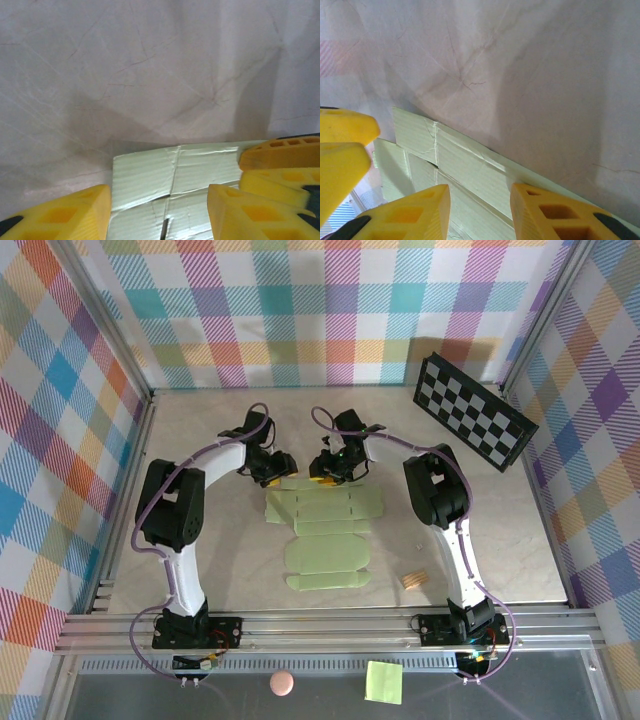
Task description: Fold the paper box
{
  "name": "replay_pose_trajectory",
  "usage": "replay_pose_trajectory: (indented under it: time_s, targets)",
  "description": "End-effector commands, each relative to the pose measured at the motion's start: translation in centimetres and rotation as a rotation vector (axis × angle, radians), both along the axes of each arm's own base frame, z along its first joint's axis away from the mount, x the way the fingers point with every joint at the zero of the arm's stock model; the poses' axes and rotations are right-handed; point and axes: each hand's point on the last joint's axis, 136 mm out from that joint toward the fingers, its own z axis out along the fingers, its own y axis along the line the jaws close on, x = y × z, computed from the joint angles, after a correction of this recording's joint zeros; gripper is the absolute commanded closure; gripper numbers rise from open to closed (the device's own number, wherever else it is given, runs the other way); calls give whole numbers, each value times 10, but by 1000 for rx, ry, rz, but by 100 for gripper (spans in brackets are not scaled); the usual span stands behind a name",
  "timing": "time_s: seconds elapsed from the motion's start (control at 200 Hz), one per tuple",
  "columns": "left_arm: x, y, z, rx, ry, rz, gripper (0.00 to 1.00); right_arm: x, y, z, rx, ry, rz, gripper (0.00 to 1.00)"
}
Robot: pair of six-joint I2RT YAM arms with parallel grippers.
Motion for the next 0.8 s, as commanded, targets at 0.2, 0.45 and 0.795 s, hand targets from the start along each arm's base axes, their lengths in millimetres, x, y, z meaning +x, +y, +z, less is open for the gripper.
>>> replay_pose_trajectory:
  time_s: [0.2,0.45,0.795]
  targets:
    - [-6,1,-19,15,58,-16,50,-25,-17,-33,-108,114,-12,62]
    - [-4,-7,5,-46,-1,-16,64,-26,-17,-32,-105,114,-14,62]
    - [-7,-28,24,-130,-17,-41,66,-28,-18,-33,-105,114,-10,69]
